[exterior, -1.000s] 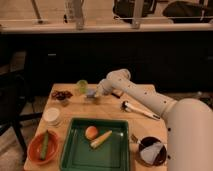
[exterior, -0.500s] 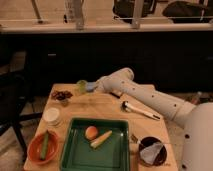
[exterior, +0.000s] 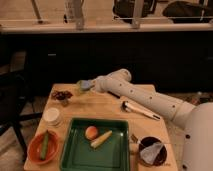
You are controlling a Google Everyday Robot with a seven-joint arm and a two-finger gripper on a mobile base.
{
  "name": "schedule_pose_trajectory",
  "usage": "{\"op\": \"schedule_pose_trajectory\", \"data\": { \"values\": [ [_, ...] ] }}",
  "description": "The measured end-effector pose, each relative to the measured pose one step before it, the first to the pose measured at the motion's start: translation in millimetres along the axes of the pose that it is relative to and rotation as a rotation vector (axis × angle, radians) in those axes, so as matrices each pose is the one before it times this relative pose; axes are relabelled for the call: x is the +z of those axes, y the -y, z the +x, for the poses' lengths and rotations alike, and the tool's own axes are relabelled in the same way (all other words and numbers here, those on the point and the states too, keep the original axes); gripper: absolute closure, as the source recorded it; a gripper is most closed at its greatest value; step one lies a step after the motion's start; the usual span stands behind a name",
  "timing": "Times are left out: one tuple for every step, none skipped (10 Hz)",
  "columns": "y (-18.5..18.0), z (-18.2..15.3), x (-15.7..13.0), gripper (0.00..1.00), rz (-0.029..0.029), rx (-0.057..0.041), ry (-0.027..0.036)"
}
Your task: Place sponge in plastic cup
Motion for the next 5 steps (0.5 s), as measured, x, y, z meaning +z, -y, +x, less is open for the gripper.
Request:
{"op": "schedule_pose_trajectory", "data": {
  "values": [
    [4.99, -4.27, 1.15, 1.00, 0.00457, -0.01592, 0.00594],
    [2.30, -1.55, 0.73, 1.00, 0.00121, -0.00660, 0.00251],
    [8.95, -5.81, 6.97, 1.00, 0.00172, -0.01822, 0.01570],
    [4.06, -1.70, 3.95, 1.00, 0.00083, -0.00790, 0.00668],
    [2.43, -1.99, 5.07, 1.00, -0.00157, -0.01010, 0.00999]
  ]
}}
